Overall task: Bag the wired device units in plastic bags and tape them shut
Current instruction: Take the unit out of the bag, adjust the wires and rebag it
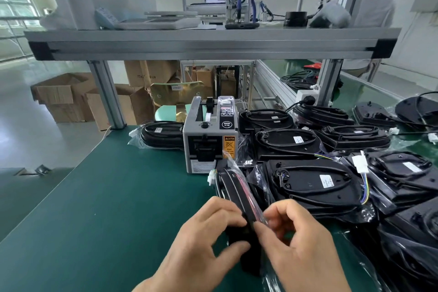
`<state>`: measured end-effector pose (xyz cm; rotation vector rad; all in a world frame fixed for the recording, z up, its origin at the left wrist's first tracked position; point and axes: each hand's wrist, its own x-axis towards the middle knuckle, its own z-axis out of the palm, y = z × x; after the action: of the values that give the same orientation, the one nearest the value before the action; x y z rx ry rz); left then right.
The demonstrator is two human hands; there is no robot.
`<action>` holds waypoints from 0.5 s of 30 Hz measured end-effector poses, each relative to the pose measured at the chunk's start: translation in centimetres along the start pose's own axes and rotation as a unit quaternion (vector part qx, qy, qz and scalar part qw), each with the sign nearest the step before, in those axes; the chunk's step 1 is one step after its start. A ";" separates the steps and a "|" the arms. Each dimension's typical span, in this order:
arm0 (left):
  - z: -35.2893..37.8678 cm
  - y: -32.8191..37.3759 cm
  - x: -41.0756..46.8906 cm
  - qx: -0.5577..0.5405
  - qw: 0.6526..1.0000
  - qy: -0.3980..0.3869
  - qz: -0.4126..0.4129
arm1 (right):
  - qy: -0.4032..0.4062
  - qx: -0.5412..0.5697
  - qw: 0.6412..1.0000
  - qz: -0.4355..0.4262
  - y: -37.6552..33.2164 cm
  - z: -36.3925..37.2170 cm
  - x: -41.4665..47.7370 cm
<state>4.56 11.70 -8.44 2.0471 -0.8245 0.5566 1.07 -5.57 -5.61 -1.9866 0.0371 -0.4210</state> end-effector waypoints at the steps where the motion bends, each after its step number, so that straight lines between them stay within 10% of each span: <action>1: -0.2 -0.3 0.7 -0.034 0.999 0.023 -0.034 | -0.003 0.008 1.000 0.013 0.2 -0.4 0.2; 5: 0.0 -3.1 5.2 -0.095 0.921 0.144 -0.350 | 0.012 -0.026 0.999 -0.021 0.4 -0.9 0.4; 15: 1.2 -10.7 12.1 -0.328 0.690 0.264 -0.589 | 0.075 -0.099 0.989 -0.077 1.7 -1.4 0.8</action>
<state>20.74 11.13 -7.12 1.2142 0.6325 0.0290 1.70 -7.72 -6.36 -2.1565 0.0215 -0.6899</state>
